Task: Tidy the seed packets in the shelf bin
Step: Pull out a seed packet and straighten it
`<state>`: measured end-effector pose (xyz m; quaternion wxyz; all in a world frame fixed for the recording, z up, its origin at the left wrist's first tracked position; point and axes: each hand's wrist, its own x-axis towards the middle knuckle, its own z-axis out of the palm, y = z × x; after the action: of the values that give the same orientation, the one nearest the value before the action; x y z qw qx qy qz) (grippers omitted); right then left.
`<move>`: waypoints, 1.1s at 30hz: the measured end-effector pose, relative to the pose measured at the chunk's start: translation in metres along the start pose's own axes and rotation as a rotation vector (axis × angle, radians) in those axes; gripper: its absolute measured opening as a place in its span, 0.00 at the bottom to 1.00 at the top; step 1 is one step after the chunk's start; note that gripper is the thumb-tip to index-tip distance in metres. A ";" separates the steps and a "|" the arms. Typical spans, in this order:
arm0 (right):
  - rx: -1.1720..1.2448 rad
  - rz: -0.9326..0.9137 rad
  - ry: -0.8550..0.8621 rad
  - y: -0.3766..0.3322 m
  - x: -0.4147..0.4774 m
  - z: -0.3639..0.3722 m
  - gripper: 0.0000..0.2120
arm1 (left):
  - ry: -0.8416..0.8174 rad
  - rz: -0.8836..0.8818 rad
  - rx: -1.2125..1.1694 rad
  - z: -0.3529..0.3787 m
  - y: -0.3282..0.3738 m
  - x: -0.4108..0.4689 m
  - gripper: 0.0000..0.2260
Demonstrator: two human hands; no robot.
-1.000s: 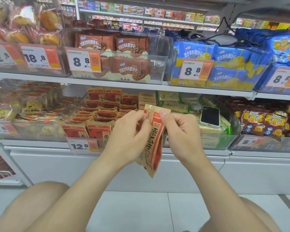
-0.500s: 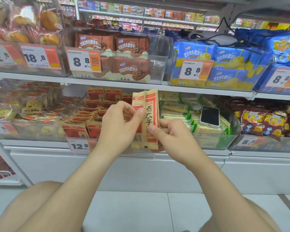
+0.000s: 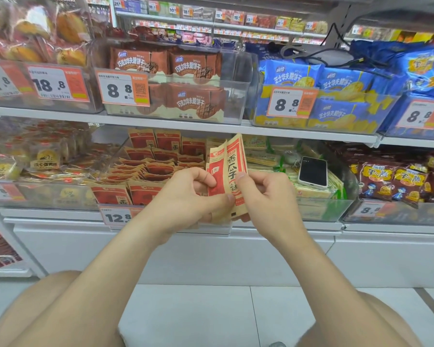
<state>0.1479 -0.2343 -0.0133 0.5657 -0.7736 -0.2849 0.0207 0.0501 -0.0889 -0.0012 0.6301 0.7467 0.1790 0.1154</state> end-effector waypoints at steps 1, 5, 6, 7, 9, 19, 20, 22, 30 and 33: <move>0.043 -0.003 -0.036 -0.003 -0.002 -0.002 0.15 | -0.002 -0.005 -0.022 0.001 -0.001 0.001 0.21; 0.037 -0.075 -0.116 -0.006 -0.005 -0.003 0.15 | -0.022 -0.017 -0.152 0.003 -0.002 0.003 0.19; 0.002 -0.088 -0.106 -0.004 -0.003 -0.003 0.17 | -0.019 -0.013 -0.158 0.004 -0.002 0.003 0.18; -0.029 -0.101 -0.098 -0.001 -0.001 -0.002 0.20 | -0.018 -0.007 -0.155 0.003 -0.003 0.003 0.18; -0.061 -0.140 -0.102 0.002 -0.001 -0.001 0.22 | -0.022 0.001 -0.144 0.002 -0.005 0.005 0.18; -0.007 -0.196 -0.205 0.003 -0.008 -0.006 0.14 | -0.005 0.040 0.013 -0.005 -0.007 0.007 0.14; -0.003 -0.199 -0.209 0.003 -0.009 -0.005 0.14 | -0.013 0.044 0.016 -0.006 -0.006 0.007 0.12; 0.032 -0.191 -0.207 0.002 -0.008 -0.003 0.14 | -0.035 0.058 0.006 -0.010 -0.003 0.005 0.10; 0.054 -0.237 -0.191 0.002 -0.004 -0.001 0.17 | -0.084 0.067 -0.147 -0.011 0.001 0.005 0.11; 0.075 -0.236 -0.208 0.002 -0.004 0.003 0.14 | -0.147 0.039 -0.357 -0.005 0.000 0.005 0.16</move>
<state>0.1446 -0.2334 -0.0173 0.5602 -0.7066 -0.4300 0.0449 0.0524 -0.0823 -0.0007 0.7616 0.6328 0.0947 0.1026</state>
